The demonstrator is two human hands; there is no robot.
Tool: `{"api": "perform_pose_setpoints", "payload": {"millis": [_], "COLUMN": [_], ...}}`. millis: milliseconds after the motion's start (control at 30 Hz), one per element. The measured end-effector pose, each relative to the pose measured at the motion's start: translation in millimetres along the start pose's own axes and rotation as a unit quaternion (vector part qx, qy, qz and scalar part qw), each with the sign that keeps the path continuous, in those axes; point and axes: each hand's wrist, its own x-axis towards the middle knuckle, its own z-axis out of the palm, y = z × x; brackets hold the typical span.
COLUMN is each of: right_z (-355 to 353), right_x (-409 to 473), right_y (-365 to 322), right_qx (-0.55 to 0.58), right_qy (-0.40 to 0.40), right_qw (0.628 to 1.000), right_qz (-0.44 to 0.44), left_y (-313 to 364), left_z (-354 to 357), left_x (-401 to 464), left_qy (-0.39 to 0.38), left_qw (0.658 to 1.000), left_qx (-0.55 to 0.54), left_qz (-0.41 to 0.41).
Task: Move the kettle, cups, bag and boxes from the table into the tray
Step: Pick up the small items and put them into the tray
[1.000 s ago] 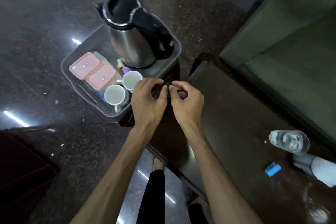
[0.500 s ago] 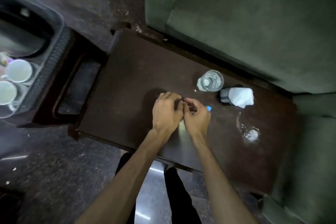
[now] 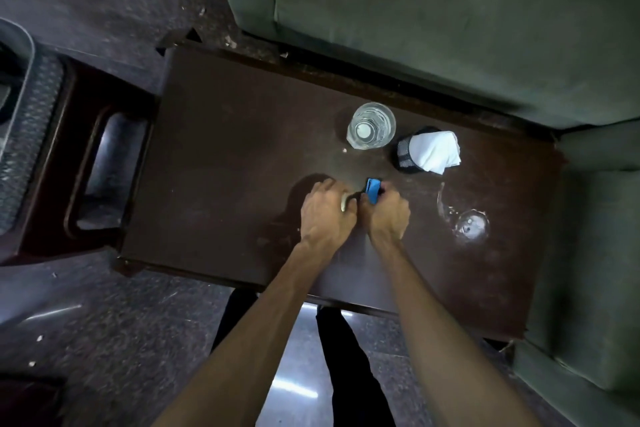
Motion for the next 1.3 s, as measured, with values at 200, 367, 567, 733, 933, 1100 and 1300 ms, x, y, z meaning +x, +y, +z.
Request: {"api": "perform_pose_setpoints", "payload": {"millis": [200, 367, 567, 733, 933, 1100, 1300], "right_z": [26.3, 66.0, 125.6, 170.5, 206.0, 213.5, 184.1], "right_x": [-24.8, -80.2, -171.7, -234.9, -282.7, -285.3, -251.2], "right_y": [-38.5, -118.5, -248.5, -338.9, -404.7, -419.0, -371.6], "right_qx": [0.096, 0.185, 0.217, 0.218, 0.190, 0.154, 0.166], "right_qy": [-0.105, -0.205, -0.304, -0.343, -0.355, -0.317, -0.277], "right_qw": [0.989, 0.954, 0.907, 0.877, 0.871, 0.889, 0.904], "right_qz": [-0.048, -0.118, -0.195, -0.257, -0.283, -0.292, -0.279], "left_y": [-39.4, -87.0, -170.5, -221.5, -267.2, -291.0, -268.4], "left_z": [-44.2, -123.5, -248.1, -333.7, -392.3, -411.7, -377.0], "left_x": [-3.3, -18.6, -44.4, -58.7, -55.5, -50.3, -51.3], "left_qy": [0.076, 0.199, 0.354, 0.438, 0.477, 0.471, 0.439], "left_qw": [0.995, 0.968, 0.910, 0.870, 0.846, 0.845, 0.868], "left_qx": [-0.044, -0.121, -0.166, -0.168, -0.168, -0.161, -0.157], "left_qz": [-0.052, -0.094, -0.138, -0.151, -0.171, -0.197, -0.173]}}
